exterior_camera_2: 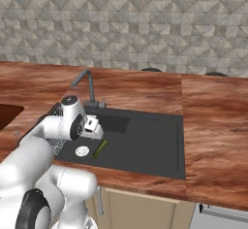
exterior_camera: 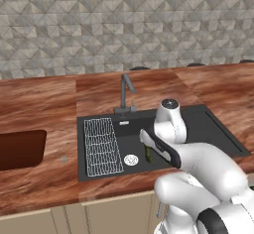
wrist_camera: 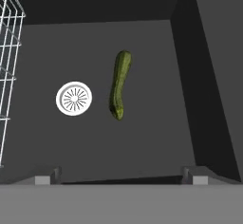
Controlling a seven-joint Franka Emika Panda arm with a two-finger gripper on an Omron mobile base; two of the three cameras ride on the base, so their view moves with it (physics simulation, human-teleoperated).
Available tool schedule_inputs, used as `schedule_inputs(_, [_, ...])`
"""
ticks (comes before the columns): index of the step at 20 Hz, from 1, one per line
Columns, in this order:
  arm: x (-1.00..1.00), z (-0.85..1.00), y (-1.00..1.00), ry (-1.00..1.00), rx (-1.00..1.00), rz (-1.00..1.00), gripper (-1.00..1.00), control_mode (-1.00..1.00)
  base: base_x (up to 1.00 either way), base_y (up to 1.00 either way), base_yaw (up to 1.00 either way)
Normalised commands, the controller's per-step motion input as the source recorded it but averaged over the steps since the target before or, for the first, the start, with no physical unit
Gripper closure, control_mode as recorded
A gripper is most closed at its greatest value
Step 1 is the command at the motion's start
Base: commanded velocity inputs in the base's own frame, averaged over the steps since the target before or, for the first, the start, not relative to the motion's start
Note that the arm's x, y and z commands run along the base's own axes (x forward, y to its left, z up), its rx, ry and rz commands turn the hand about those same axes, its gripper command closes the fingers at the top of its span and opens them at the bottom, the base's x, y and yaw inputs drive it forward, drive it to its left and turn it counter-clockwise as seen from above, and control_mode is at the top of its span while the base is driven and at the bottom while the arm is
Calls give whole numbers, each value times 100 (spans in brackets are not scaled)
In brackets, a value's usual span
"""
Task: Pick up all produce items and place them in the sink. Turn on the sink faucet to wash them. Then turn the sink off and put them in the tray.
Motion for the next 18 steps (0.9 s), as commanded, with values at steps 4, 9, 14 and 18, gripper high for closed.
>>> schedule_inputs(4, [29,-24,-2,5,2,0,-100,-100,0,0,0])
schedule_inputs(9, [26,-30,0,4,1,0,-100,-100,0,0,0])
schedule_inputs(14, [27,-32,0,2,0,0,-100,-100,0,0,0])
schedule_inputs(18, [28,-28,0,2,0,0,-100,-100,0,0,0])
